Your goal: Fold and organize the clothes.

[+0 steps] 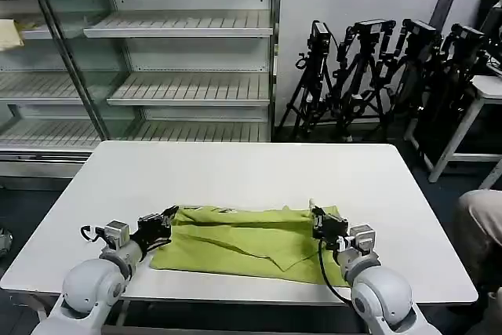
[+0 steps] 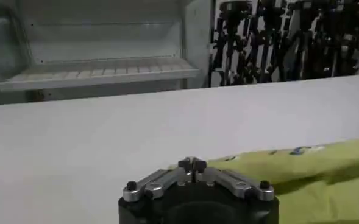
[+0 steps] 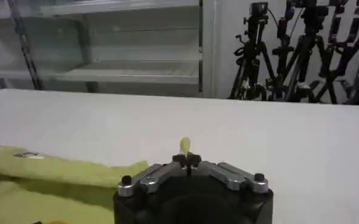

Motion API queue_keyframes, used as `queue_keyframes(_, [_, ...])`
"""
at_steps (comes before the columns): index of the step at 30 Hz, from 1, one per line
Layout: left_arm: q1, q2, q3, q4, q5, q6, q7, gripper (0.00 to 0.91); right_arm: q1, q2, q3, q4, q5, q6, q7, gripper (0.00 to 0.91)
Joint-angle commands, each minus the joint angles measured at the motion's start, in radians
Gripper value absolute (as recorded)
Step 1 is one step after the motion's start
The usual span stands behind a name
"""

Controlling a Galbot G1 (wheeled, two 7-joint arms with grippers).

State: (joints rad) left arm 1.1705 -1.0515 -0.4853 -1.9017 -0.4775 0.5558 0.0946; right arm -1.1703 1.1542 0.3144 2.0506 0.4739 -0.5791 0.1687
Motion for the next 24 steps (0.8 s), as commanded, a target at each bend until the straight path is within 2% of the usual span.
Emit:
queue_keyframes(1, [0.014,0.007,-0.013,-0.018,0.007,0.005,0.002,0.020,-0.026,-0.006,0.011,0.008,-0.008,0.001,-0.002,0.000])
queue_keyframes(12, [0.072,0.024,-0.023,-0.063,0.007,0.020,0.010,0.030,-0.036,0.000,0.006,-0.004,-0.009,0.001,-0.006,0.000])
queue_keyframes(13, [0.074,0.025,-0.023,-0.063,0.017,0.020,0.009,0.907,-0.038,-0.001,0.005,-0.004,-0.015,0.000,-0.003,0.030])
queue_keyframes(14, [0.074,0.024,-0.023,-0.063,0.018,0.019,0.006,0.907,-0.040,-0.002,0.006,-0.005,-0.027,0.000,-0.005,0.504])
queue_keyframes(15, [0.075,0.023,-0.024,-0.066,0.018,0.019,0.004,0.907,-0.041,-0.003,0.010,-0.004,-0.034,0.000,-0.008,0.907])
queue_keyframes(19, [0.083,0.012,-0.044,-0.099,0.007,0.017,-0.022,0.907,-0.045,-0.010,0.027,0.008,-0.040,0.000,-0.010,0.907])
queue_keyframes(24, [0.113,-0.016,-0.060,-0.164,-0.082,0.020,-0.147,0.907,-0.094,-0.019,0.091,0.068,-0.046,0.001,-0.018,0.907])
